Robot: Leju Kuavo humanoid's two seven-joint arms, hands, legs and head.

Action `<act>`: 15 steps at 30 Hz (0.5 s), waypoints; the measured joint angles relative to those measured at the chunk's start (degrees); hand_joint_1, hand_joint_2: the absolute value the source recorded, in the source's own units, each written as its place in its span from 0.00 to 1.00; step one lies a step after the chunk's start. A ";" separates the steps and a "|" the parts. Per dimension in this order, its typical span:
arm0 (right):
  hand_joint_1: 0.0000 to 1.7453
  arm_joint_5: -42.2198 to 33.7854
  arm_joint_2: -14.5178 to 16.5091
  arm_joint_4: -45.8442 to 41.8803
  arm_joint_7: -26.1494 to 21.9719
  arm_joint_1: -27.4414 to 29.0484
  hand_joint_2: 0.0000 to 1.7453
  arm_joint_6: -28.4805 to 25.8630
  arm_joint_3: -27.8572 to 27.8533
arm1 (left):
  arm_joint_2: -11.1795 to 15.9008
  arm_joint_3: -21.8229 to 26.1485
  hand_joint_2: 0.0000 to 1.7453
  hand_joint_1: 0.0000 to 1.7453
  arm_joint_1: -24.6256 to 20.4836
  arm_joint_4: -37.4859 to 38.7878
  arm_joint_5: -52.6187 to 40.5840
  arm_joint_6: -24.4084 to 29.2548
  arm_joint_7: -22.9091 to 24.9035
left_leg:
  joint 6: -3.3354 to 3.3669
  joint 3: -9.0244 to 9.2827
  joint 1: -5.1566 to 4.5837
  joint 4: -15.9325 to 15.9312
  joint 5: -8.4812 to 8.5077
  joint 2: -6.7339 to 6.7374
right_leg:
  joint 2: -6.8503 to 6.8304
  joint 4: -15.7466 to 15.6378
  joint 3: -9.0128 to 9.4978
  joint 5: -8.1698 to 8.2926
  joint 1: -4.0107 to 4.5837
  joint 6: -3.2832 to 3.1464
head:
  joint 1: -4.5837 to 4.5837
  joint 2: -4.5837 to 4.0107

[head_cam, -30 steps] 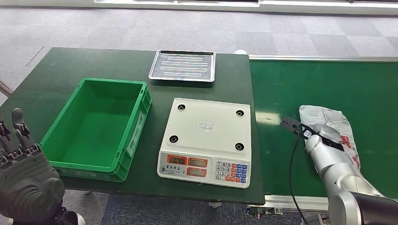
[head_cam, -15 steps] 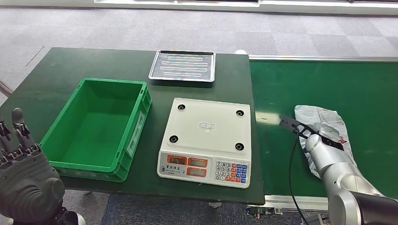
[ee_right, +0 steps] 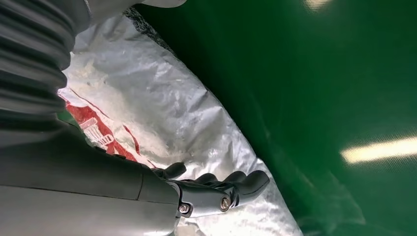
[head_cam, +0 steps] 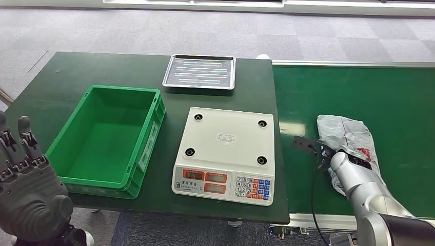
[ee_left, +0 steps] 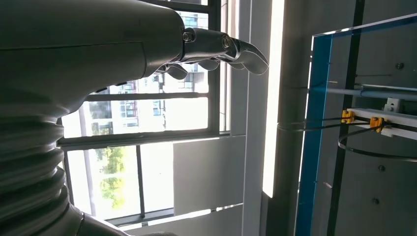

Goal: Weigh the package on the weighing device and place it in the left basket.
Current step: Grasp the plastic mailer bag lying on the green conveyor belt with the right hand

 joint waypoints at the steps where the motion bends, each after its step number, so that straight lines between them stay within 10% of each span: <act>1: 0.00 -0.20 -0.13 0.00 -0.25 0.16 1.00 0.17 0.21 | 0.00 0.14 1.00 0.00 -0.06 0.09 0.11 -0.05 -0.01 | 0.00 0.00 0.00 0.00 0.00 0.01 | 0.01 0.00 0.00 0.00 0.00 0.00 | 0.01 0.00; 15: 0.00 -2.52 -0.55 -0.02 -1.38 0.81 1.00 1.49 2.39 | 0.00 0.73 1.00 0.00 -0.64 0.60 0.70 -0.19 -0.01 | 0.00 0.00 0.00 0.00 0.00 0.01 | 0.01 0.00 0.00 0.00 0.00 0.00 | 0.00 0.00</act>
